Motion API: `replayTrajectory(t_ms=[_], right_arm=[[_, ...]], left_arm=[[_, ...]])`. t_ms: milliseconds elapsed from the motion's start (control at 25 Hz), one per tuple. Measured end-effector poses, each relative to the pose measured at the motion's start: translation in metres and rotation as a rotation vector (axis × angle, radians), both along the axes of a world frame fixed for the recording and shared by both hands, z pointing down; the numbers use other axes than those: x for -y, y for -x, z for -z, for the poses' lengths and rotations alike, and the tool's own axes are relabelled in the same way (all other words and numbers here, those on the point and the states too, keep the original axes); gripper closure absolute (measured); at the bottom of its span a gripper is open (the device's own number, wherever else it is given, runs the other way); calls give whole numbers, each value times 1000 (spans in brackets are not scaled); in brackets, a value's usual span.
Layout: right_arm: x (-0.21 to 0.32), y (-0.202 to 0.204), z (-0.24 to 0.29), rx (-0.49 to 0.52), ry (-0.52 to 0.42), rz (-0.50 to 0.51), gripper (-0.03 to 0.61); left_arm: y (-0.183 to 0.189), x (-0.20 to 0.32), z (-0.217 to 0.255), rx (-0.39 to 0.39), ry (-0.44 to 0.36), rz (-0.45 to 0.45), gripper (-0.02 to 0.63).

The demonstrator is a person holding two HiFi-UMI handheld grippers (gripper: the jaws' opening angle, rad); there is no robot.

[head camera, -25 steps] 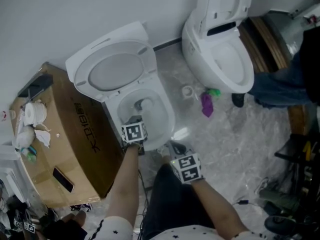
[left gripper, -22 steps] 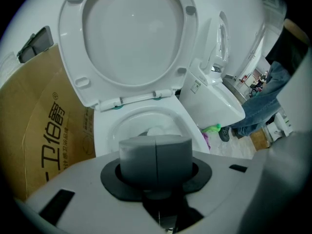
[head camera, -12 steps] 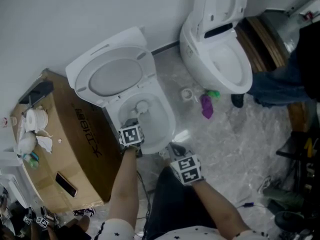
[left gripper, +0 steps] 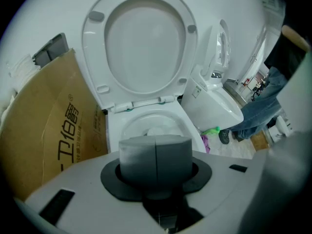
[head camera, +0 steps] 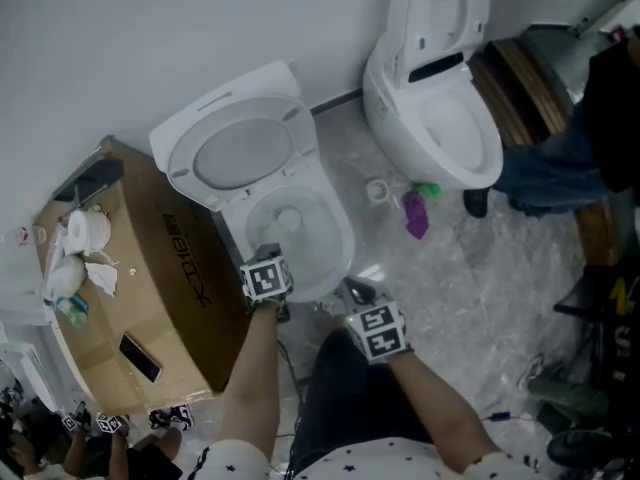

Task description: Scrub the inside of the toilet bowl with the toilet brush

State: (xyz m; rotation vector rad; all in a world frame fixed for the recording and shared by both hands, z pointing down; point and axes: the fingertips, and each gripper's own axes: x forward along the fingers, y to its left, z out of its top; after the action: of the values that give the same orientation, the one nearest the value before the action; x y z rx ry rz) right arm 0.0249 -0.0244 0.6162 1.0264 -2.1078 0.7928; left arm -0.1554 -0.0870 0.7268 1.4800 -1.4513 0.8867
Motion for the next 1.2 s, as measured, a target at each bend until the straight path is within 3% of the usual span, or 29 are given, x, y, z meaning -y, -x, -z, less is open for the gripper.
replayTrajectory(t_ms=[520, 760, 1200], right_arm=[[-19, -21, 50, 35, -77, -17, 572], [-33, -29, 69, 58, -81, -34, 572], [-61, -40, 102, 110, -107, -56, 572]], left_arm=[[-4, -66, 82, -21, -57, 42, 460], [-13, -102, 107, -96, -68, 97, 460], [-28, -151, 161, -108, -123, 113, 460]])
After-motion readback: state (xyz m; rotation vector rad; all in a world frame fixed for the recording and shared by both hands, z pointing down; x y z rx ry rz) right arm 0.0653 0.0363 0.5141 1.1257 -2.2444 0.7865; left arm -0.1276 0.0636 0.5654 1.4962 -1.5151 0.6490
